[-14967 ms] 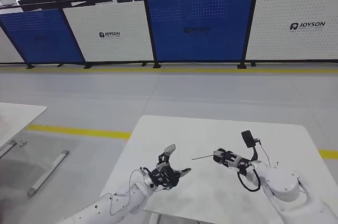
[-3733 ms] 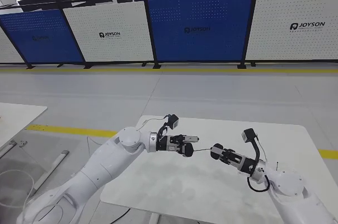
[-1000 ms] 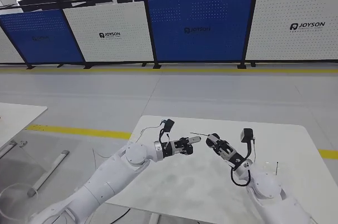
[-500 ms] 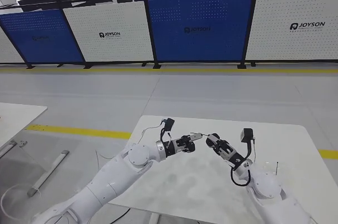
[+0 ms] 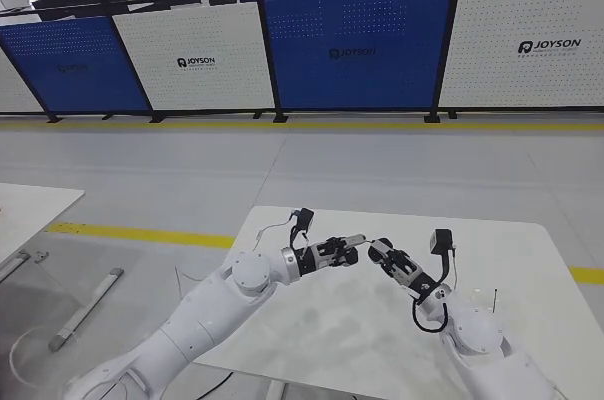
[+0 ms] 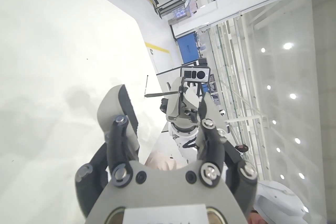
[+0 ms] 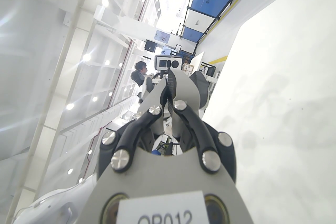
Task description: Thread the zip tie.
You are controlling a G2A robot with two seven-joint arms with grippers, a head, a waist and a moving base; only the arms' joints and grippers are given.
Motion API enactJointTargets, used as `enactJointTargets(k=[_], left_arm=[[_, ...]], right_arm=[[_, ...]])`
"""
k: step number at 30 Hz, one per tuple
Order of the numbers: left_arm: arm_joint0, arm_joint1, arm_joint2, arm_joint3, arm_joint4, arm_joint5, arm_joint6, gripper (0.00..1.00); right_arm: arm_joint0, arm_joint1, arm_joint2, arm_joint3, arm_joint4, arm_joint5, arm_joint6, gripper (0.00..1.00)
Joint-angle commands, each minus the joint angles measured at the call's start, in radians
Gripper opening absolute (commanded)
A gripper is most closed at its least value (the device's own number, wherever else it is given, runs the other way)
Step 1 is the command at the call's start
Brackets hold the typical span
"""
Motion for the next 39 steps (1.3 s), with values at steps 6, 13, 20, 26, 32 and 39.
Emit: enactJointTargets(k=[6,13,20,26,32,39], left_arm=[[-0.015,-0.015,-0.01,0.037,-0.057,-0.013,-0.028,0.17],[-0.021,-0.024,-0.015,0.051,-0.055,-0.015,-0.042,0.27],[-0.02,-0.033,-0.022,0.056,-0.056,-0.011,-0.039,0.19],[-0.011,-0.034,-0.032,0.045,-0.041,-0.014,-0.05,0.09],[0.003,-0.035,-0.046,0.031,-0.031,-0.012,-0.057,0.0],[0.014,-0.036,-0.059,0.021,-0.02,-0.011,-0.061,0.0]], right_arm=[[0.0,0.0,0.0,0.0,0.0,0.0,0.0,0.0],[0.0,0.0,0.0,0.0,0.0,0.0,0.0,0.0],[0.0,0.0,0.0,0.0,0.0,0.0,0.0,0.0],[0.0,0.0,0.0,0.0,0.0,0.0,0.0,0.0],[0.0,0.0,0.0,0.0,0.0,0.0,0.0,0.0],[0.0,0.0,0.0,0.0,0.0,0.0,0.0,0.0]])
